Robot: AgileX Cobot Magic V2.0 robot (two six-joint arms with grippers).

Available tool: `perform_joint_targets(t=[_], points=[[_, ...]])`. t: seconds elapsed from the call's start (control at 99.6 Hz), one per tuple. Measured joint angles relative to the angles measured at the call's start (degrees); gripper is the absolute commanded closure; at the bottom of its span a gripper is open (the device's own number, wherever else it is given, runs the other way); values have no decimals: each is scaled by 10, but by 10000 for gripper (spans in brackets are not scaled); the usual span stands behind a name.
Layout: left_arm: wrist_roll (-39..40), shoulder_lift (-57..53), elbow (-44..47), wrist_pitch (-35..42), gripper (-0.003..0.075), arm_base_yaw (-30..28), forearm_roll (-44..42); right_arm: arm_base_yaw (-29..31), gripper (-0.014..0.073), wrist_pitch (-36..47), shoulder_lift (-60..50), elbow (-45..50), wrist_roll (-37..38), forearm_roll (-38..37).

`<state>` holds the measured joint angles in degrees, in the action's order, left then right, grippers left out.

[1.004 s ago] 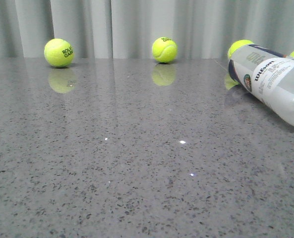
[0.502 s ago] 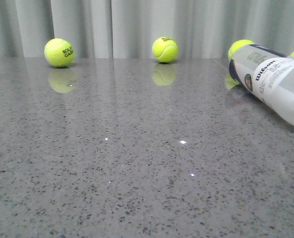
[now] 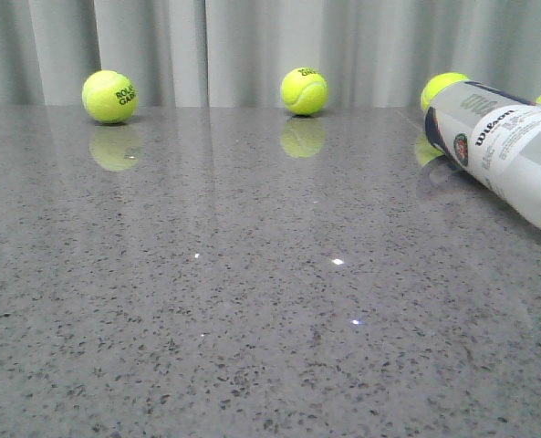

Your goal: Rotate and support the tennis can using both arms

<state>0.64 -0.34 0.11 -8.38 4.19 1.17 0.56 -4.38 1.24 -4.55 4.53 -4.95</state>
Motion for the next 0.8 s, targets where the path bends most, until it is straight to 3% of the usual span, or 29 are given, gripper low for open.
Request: perform_joint_targets(t=[0.361,0.532,0.602,0.673,0.803], points=[[0,0,0,0,738,0,0,0,653,-32,213,-122,-1,-4],[0,0,0,0,738,0,0,0,631,-118,334,-222,-1,-4],[0,0,0,0,738,0,0,0,561,-171,382,-270,-1,1],[0,0,0,0,738,0,0,0,424,-220,426,-316,-1,14],[0,0,0,0,738,0,0,0,55,-271,497,-384,-1,49]])
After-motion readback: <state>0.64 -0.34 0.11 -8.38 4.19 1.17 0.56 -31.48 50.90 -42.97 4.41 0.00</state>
